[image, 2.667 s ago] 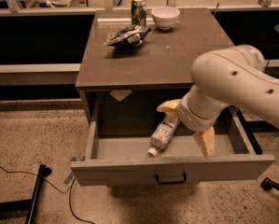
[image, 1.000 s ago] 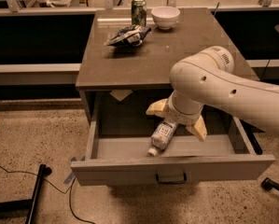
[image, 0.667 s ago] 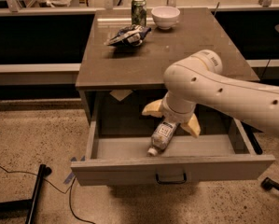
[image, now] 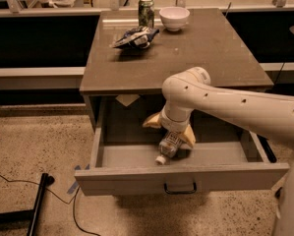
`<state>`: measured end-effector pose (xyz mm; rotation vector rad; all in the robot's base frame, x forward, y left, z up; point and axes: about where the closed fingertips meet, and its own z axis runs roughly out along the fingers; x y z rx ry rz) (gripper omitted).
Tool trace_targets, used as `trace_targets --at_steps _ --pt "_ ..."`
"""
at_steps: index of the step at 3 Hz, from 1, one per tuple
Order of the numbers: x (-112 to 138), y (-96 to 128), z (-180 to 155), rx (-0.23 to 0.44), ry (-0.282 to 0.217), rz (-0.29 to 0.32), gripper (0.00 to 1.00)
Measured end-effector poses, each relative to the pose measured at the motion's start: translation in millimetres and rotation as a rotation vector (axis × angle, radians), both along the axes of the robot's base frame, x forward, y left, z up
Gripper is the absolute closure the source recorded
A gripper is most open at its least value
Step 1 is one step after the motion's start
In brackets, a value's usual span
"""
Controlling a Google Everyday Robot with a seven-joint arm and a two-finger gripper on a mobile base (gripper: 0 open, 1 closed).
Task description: Pick blue plastic bottle from top drawer and place on counter
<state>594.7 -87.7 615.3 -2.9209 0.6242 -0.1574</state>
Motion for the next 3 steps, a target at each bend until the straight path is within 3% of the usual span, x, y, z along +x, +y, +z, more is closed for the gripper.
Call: trace_targets --at_steps 1,3 --pt "6 6 -18 0.001 0.036 0.007 0.25" --pt "6 -2 21 0.102 -0.01 -0.003 0.71"
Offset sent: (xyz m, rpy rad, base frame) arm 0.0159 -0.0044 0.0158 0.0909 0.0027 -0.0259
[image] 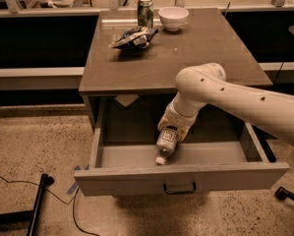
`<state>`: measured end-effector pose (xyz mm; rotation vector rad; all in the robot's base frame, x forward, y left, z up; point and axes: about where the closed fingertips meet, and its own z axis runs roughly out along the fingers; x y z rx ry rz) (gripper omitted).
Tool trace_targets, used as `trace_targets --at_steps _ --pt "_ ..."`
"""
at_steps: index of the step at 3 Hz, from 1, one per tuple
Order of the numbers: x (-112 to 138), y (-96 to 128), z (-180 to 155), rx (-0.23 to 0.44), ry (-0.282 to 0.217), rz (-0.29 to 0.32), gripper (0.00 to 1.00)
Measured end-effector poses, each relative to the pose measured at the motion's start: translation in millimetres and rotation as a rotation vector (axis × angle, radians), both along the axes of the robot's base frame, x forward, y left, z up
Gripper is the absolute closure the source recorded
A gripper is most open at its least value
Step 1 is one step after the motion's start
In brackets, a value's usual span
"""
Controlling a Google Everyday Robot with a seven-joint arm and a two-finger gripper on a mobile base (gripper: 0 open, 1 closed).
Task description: Pick blue plastic bottle from top drawer and place on counter
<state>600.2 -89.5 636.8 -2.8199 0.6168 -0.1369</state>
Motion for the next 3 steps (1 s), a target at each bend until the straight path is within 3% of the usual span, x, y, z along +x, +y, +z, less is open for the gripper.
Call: trace_targets --at_steps 1,3 --pt "-11 -16 44 0.131 -0.049 0.01 1.0" --pt "-32 -59 92 0.328 -0.068 -0.032 1.0"
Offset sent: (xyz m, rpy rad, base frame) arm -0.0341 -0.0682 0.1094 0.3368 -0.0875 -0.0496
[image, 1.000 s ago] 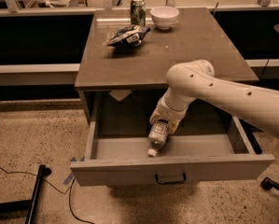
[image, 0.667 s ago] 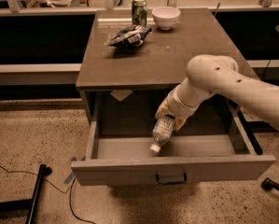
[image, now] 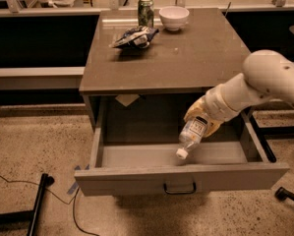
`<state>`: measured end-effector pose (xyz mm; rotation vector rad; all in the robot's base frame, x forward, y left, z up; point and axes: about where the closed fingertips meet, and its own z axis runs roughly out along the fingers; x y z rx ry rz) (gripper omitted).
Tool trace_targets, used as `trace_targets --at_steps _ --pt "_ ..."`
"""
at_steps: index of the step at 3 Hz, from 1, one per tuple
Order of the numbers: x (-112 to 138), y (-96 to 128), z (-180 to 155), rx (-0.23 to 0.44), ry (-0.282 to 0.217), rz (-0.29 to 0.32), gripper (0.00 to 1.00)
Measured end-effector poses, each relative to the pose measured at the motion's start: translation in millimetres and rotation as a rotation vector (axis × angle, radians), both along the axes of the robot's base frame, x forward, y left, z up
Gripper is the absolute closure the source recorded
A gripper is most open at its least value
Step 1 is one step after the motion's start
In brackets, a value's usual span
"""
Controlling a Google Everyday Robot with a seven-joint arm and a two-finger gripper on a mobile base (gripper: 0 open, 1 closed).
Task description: Pick blue plastic bottle from top drawer and place on counter
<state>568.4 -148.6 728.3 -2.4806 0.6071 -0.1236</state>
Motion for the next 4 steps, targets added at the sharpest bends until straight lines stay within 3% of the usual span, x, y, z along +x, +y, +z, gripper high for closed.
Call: trace_targets --at_steps 1,2,3,4 --pt "-14 -15 30 0.135 -0.033 0.002 1.0" --pt "-26 -26 83 0.266 -0.118 -0.042 1.0" --pt "-27 -25 130 0.273 -0.193 -0.057 1.0" --pt "1 -28 170 0.253 -0.233 -0.097 1.0"
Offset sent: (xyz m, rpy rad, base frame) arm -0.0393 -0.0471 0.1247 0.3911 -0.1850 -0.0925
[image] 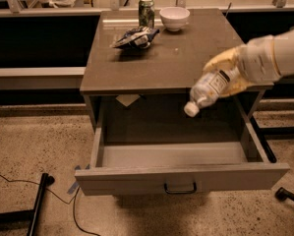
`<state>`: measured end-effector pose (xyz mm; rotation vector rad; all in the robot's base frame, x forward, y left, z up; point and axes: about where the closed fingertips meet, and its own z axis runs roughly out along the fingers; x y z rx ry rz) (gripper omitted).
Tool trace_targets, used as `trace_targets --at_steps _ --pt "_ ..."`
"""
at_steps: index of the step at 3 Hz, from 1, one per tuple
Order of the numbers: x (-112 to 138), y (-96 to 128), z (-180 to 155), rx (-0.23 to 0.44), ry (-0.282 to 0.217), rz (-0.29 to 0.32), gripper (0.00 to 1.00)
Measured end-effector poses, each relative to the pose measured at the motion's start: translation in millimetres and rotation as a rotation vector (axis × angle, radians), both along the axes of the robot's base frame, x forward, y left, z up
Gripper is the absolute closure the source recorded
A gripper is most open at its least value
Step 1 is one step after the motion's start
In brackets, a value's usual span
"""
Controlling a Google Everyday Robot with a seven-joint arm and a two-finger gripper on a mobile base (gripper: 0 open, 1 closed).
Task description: Pick blue plastic bottle from top drawer and place on counter
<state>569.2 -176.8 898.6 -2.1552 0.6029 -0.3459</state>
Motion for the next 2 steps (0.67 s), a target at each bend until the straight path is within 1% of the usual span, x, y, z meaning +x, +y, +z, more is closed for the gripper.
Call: trace_targets --at_steps 1,2 --pt "49 6 35 -0.025 0.014 -0.047 1.0" --pt "100 -4 25 -0.096 0.121 -0.132 1.0"
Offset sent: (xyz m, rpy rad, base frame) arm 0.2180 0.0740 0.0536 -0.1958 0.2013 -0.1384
